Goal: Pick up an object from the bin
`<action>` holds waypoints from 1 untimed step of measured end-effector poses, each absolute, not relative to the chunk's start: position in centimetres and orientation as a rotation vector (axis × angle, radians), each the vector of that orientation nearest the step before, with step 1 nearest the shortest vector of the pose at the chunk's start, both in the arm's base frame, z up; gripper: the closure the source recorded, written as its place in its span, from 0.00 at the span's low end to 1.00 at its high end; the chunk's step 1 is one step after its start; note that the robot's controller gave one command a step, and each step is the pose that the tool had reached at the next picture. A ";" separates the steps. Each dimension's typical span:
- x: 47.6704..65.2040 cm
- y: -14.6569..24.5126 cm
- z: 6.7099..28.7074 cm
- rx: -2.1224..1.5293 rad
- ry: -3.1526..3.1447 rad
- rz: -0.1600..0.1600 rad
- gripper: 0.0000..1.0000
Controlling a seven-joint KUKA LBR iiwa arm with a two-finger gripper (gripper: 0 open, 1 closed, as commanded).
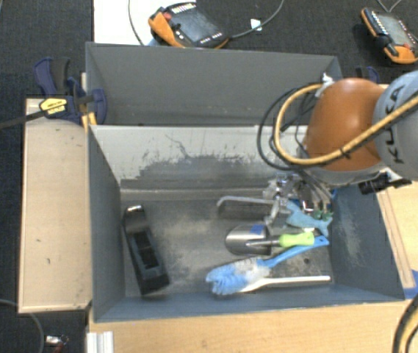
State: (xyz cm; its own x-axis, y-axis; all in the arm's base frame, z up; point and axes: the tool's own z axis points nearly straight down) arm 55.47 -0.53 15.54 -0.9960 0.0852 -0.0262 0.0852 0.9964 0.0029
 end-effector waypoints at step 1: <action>56.3 -1.4 22.9 0.138 3.099 0.003 1.00</action>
Offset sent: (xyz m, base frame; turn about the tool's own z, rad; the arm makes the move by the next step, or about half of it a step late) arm -0.0162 0.0000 0.1795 0.0134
